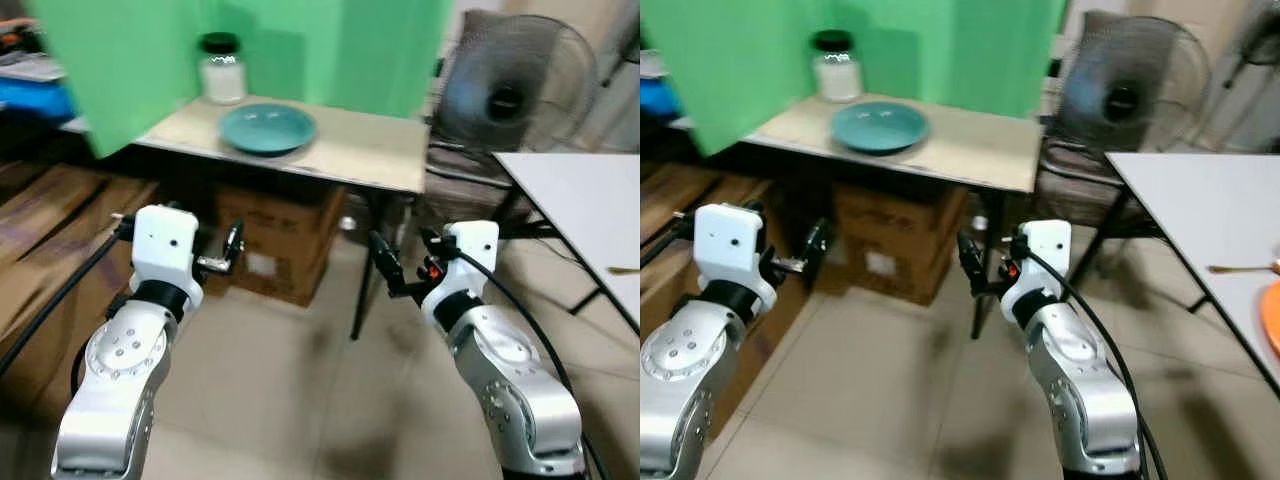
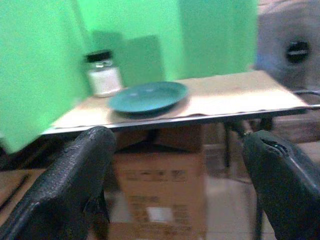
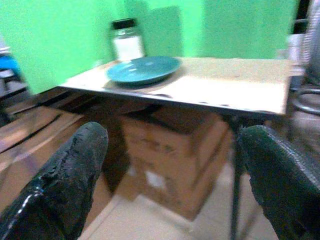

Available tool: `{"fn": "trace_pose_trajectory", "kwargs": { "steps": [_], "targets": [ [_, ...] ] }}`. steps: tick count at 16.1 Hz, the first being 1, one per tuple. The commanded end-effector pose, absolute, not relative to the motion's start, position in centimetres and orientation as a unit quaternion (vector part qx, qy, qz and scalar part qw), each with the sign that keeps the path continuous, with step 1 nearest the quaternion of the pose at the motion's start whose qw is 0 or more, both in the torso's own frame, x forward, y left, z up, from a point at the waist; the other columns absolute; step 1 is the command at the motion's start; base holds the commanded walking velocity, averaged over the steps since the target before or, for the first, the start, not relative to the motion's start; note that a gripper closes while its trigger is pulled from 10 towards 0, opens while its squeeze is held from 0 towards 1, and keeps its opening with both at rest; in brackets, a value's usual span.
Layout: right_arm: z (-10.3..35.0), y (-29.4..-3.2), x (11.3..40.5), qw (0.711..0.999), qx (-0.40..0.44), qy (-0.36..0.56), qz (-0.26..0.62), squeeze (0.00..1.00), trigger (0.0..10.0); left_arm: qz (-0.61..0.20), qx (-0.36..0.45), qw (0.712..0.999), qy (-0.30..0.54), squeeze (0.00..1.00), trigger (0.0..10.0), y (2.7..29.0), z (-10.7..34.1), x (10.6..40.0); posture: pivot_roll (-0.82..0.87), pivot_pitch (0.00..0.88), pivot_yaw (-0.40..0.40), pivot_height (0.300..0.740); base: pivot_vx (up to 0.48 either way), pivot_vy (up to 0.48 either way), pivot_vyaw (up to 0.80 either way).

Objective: Setting the table

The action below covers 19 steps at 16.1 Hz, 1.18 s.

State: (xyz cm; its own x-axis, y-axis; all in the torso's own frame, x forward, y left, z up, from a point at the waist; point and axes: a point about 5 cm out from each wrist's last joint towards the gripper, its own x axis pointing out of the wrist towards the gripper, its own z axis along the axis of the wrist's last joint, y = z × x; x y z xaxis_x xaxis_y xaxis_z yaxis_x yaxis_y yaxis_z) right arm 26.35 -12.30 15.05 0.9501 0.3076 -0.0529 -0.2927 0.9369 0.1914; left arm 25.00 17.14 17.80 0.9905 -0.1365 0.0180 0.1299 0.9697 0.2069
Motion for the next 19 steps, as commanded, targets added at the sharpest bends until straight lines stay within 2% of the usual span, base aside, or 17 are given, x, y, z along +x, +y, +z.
{"fn": "trace_pose_trajectory", "kwargs": {
  "steps": [1, 19],
  "targets": [
    [14.94, -12.99, 26.43, 0.985, 0.091, 0.042, 0.137, 0.0, 10.0, -0.08, 0.104, 0.991, -0.016, 0.0, 10.0, 16.76, 17.79, 24.91, 0.0, 0.0, -0.008, 0.74, 0.349, 0.0, 0.0],
    [14.57, -12.87, 26.57, 0.987, 0.085, 0.044, 0.128, 0.0, 10.0, -0.099, 0.112, 0.989, -0.013, 0.0, 10.0, 16.61, 18.04, 24.63, 0.02, 0.014, -0.005, 0.74, 0.356, 0.0, 0.0]
  ]
}}
